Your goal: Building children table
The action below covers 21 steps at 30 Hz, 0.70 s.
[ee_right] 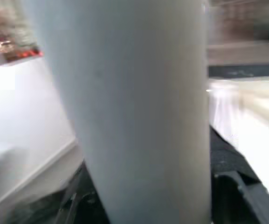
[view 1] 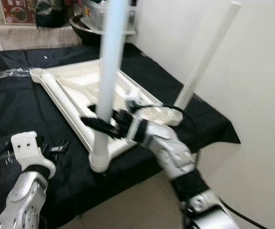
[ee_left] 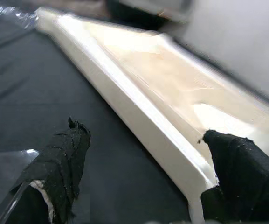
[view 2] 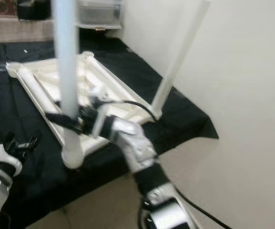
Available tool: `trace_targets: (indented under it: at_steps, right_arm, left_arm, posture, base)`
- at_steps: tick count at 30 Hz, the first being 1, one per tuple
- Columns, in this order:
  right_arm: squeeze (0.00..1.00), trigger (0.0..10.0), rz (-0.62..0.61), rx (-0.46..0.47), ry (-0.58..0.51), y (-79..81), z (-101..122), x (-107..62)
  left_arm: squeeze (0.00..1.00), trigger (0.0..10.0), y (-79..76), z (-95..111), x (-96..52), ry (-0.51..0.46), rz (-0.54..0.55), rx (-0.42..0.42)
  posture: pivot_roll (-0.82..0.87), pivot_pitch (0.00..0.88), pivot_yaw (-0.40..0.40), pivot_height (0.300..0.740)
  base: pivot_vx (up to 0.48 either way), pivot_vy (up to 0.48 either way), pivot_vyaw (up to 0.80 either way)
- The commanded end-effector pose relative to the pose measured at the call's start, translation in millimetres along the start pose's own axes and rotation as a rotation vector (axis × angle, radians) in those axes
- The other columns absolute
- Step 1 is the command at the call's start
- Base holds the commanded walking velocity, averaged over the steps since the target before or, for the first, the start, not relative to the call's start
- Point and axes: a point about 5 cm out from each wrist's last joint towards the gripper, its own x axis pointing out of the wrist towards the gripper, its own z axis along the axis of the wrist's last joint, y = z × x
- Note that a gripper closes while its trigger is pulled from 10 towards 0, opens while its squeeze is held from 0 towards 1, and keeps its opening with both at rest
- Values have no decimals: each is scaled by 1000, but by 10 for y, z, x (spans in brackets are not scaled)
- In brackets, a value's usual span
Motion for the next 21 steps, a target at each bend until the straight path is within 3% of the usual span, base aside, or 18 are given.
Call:
trace_targets:
  at_steps: [1, 3, 4, 5, 7, 8, 11, 12, 13, 15, 16, 17, 18, 19, 20, 21]
  right_arm:
    - [0, 0, -302, 41, 148, -319, -336, -166]
    - [0, 0, -302, 41, 148, -319, -336, -166]
    - [0, 0, -454, 63, 169, -456, -373, -229]
    - [0, 0, -454, 63, 169, -456, -373, -229]
    - [0, 0, -834, 82, 194, -766, -471, -546]
    - [0, 0, -916, 83, 200, -785, -499, -638]
    - [0, 0, -916, 83, 200, -785, -499, -638]
    - [0, 10000, -849, 95, 203, -683, -512, -617]
    - [0, 10000, -715, 111, 160, -538, -461, -540]
    - [0, 10000, -715, 111, 160, -538, -461, -540]
    - [1000, 10000, -605, 110, 98, -446, -391, -465]
    - [1000, 10000, -500, 139, 52, -385, -325, -391]
    - [1000, 10000, -500, 139, 52, -385, -325, -391]
    - [824, 10000, -383, 166, 3, -334, -235, -305]
    - [824, 10000, -383, 166, 3, -334, -235, -305]
    - [0, 10000, -206, 186, -41, -258, -127, -240]
  left_arm:
    - [0, 10000, 38, -37, -37, 16, 15, -3]
    - [0, 10000, 38, -37, -37, 16, 15, -3]
    - [0, 10000, 37, -37, -38, 15, 15, -4]
    - [0, 10000, 37, -37, -38, 15, 15, -4]
    - [0, 10000, 29, -35, -39, 14, 13, -6]
    - [0, 10000, 26, -34, -38, 13, 12, -7]
    - [0, 10000, 26, -34, -38, 13, 12, -7]
    - [0, 10000, 24, -33, -37, 13, 10, -7]
    - [0, 10000, 23, -33, -35, 13, 8, -8]
    - [0, 10000, 23, -33, -35, 13, 8, -8]
    - [0, 10000, 21, -35, -29, 13, 7, -8]
    - [0, 10000, 19, -37, -24, 13, 7, -9]
    - [0, 10000, 19, -37, -24, 13, 7, -9]
    - [0, 10000, 18, -41, -21, 12, 7, -10]
    - [0, 10000, 18, -41, -21, 12, 7, -10]
    - [0, 10000, 19, -45, -19, 11, 8, -12]
  posture:
    - [224, 0, -182, 740]
    - [224, 0, -182, 740]
    - [224, 0, -182, 740]
    - [224, 0, -182, 740]
    - [219, 0, -182, 740]
    - [217, 0, -177, 740]
    - [217, 0, -177, 740]
    - [213, 0, -174, 740]
    - [213, 0, -174, 740]
    - [213, 0, -174, 740]
    - [213, 0, -175, 740]
    - [213, 0, -175, 740]
    - [213, 0, -175, 740]
    - [219, 0, -183, 740]
    - [219, 0, -183, 740]
    - [218, 0, -184, 740]
  base:
    - [0, 0, 0]
    - [0, 0, 0]
    - [0, 0, 0]
    - [0, 0, 0]
    - [0, 0, 0]
    - [0, 0, 0]
    - [0, 0, 0]
    - [0, 0, 0]
    - [0, 0, 0]
    - [0, 0, 0]
    - [0, 0, 0]
    - [0, 0, 0]
    - [0, 0, 0]
    - [0, 0, 0]
    - [0, 0, 0]
    - [0, 0, 0]
